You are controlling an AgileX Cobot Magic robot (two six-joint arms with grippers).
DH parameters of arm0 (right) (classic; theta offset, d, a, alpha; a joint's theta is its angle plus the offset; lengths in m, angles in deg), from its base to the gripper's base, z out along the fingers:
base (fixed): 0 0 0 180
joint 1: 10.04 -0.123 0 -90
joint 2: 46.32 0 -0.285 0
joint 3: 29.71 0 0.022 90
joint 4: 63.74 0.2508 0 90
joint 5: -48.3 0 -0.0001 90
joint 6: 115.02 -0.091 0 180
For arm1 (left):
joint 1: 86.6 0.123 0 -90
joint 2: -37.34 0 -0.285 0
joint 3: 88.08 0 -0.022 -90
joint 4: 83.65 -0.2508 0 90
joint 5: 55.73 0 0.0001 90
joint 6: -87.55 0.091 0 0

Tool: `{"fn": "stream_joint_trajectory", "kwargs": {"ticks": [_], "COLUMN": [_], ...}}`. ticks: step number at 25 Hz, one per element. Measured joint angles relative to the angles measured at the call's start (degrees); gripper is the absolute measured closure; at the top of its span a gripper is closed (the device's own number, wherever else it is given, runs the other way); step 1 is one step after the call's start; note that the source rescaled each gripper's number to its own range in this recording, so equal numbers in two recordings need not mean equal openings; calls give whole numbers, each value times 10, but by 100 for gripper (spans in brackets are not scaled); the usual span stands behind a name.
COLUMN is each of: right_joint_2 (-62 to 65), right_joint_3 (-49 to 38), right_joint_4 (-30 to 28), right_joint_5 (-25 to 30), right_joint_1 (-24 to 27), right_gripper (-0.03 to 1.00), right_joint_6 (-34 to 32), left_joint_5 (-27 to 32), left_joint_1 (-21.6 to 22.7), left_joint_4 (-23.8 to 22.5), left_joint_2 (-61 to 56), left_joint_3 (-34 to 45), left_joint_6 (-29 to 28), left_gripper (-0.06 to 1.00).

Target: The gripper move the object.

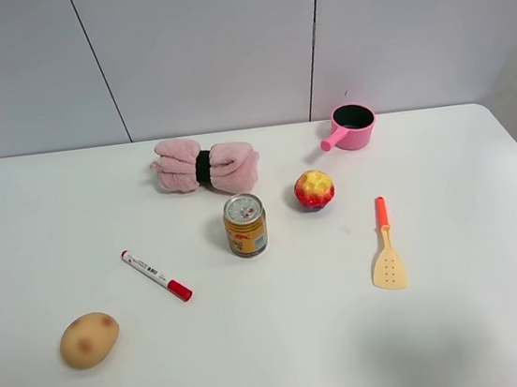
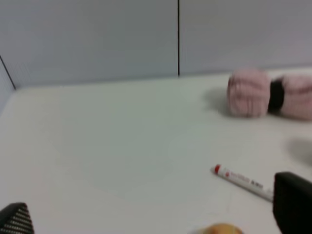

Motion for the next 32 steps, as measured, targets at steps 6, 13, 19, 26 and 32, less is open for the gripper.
{"fn": "stream_joint_trajectory", "kwargs": {"ticks": [6, 13, 19, 26, 32], "right_joint_2": [0, 0, 0, 0, 0], "right_joint_3": [0, 0, 0, 0, 0], "right_joint_4": [0, 0, 0, 0, 0], "right_joint_5": [0, 0, 0, 0, 0], "right_joint_1": [0, 0, 0, 0, 0], "right_gripper": [-3, -3, -3, -3, -3], "right_joint_6": [0, 0, 0, 0, 0], "left_joint_5": [16, 25, 25, 25, 25], "left_joint_1": [0, 0, 0, 0, 0], "left_joint_4": [0, -2, -6, -6, -6], "left_joint_2": [0, 0, 0, 0, 0], "left_joint_3": [43, 53, 53, 53, 53], "left_joint_6": [0, -7, -11, -14, -14], "left_gripper": [-4, -4, -4, -4, -4]}}
